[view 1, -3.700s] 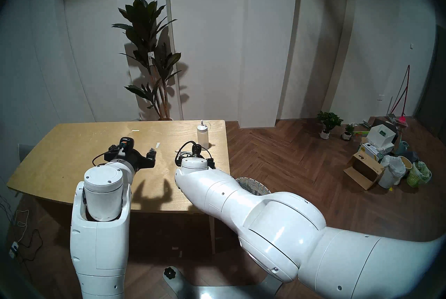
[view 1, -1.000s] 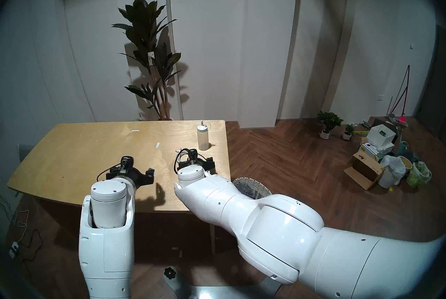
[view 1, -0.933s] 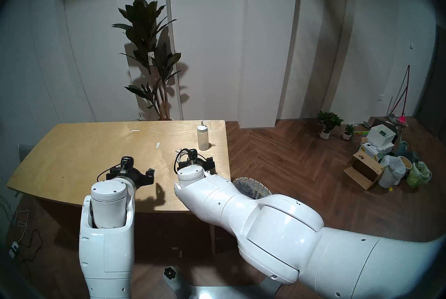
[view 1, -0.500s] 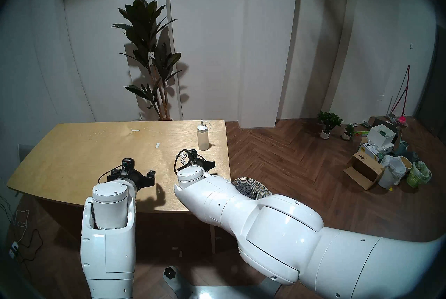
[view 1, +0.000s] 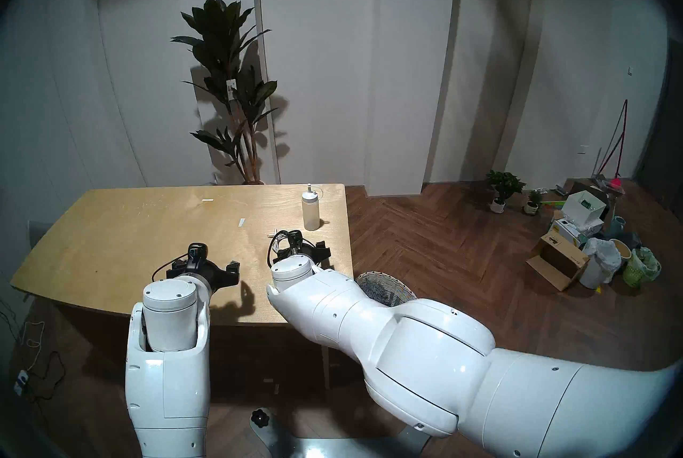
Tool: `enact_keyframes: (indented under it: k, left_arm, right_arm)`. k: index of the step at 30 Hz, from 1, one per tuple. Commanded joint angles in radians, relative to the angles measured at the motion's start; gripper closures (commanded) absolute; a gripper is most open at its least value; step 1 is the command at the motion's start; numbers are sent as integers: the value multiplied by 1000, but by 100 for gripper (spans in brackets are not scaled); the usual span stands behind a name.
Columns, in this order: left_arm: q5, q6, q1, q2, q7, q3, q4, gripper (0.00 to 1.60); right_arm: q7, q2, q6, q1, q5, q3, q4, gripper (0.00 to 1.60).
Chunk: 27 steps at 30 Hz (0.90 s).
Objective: Load the items into the basket from the rear
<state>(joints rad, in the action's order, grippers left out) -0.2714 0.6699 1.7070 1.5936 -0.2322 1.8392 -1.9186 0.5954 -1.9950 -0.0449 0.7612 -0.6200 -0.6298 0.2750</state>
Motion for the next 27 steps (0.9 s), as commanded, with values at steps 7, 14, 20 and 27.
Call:
enact_keyframes:
  k: [7, 14, 20, 27]
  left_arm:
    - [7, -8, -12, 5, -1, -10, -20, 0]
    - [11, -8, -12, 6, 0, -10, -21, 0]
    - [13, -8, -12, 5, 2, -6, -20, 0]
    - [16, -7, -10, 5, 3, -3, -16, 0]
  right_arm:
    - [4, -12, 2, -14, 1, 7, 7, 0]
    - [3, -12, 6, -19, -1, 8, 11, 0]
    - [2, -12, 8, -31, -3, 5, 17, 0]
    - [4, -12, 6, -45, -2, 6, 20, 0]
